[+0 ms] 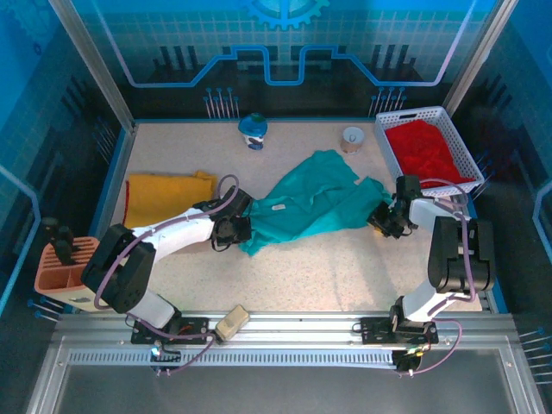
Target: Fold and stack the t-shirts
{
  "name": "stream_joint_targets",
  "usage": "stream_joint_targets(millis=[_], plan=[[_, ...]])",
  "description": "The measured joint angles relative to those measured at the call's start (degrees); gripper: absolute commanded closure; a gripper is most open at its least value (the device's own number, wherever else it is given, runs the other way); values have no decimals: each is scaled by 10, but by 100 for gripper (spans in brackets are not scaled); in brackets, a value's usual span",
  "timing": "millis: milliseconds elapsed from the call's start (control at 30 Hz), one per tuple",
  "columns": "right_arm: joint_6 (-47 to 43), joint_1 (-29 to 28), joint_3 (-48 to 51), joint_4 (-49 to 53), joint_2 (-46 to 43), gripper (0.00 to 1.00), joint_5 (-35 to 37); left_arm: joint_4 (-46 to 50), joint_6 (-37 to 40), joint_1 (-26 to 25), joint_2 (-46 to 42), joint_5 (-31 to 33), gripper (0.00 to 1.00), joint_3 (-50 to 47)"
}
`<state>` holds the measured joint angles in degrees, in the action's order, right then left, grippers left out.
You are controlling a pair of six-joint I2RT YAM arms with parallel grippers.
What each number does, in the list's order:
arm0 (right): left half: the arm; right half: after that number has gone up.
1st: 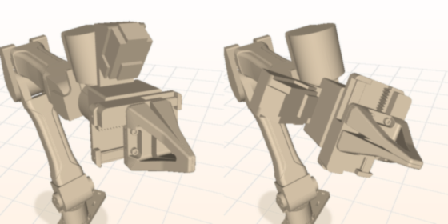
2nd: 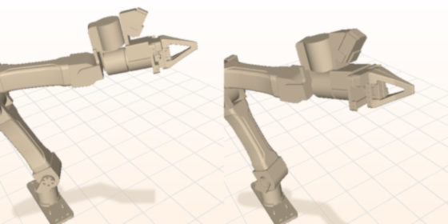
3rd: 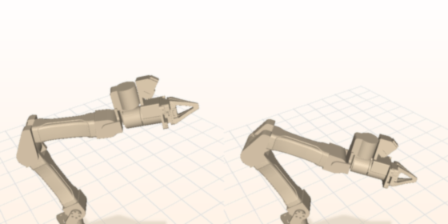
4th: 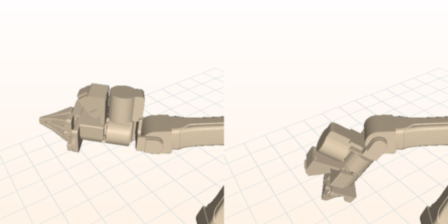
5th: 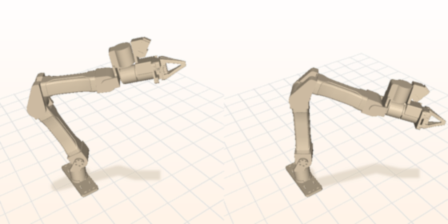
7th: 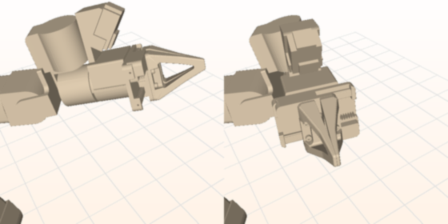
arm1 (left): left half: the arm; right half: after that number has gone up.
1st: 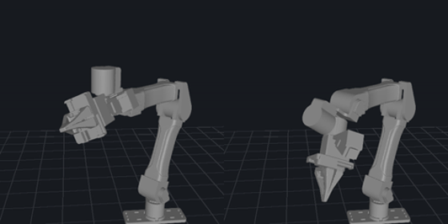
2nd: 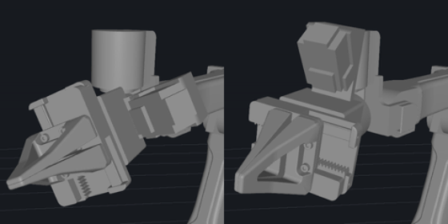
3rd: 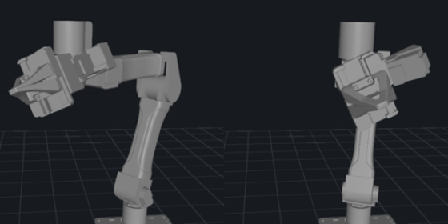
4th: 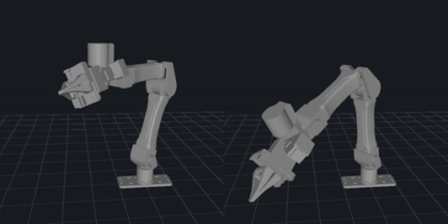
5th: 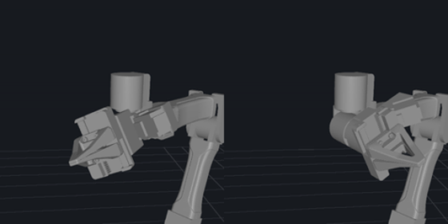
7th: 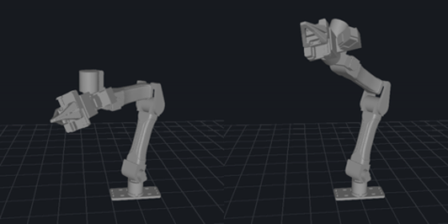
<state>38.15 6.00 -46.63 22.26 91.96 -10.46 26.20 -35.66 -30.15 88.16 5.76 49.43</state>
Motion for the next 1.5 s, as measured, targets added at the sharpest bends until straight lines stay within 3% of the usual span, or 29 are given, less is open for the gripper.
stream_joint_targets(millis=[500,800,1233,1500], plan=[[4,-4,-39,-53,20,75,11,0,0,0,0,0,100,0],[-2,-4,-48,-65,23,96,11,-1,0,0,0,-2,100,0],[-11,-5,-47,-52,11,100,15,-7,0,0,0,-2,100,0],[-16,-5,-32,3,-87,100,15,2,0,0,-10,-9,100,-1]])
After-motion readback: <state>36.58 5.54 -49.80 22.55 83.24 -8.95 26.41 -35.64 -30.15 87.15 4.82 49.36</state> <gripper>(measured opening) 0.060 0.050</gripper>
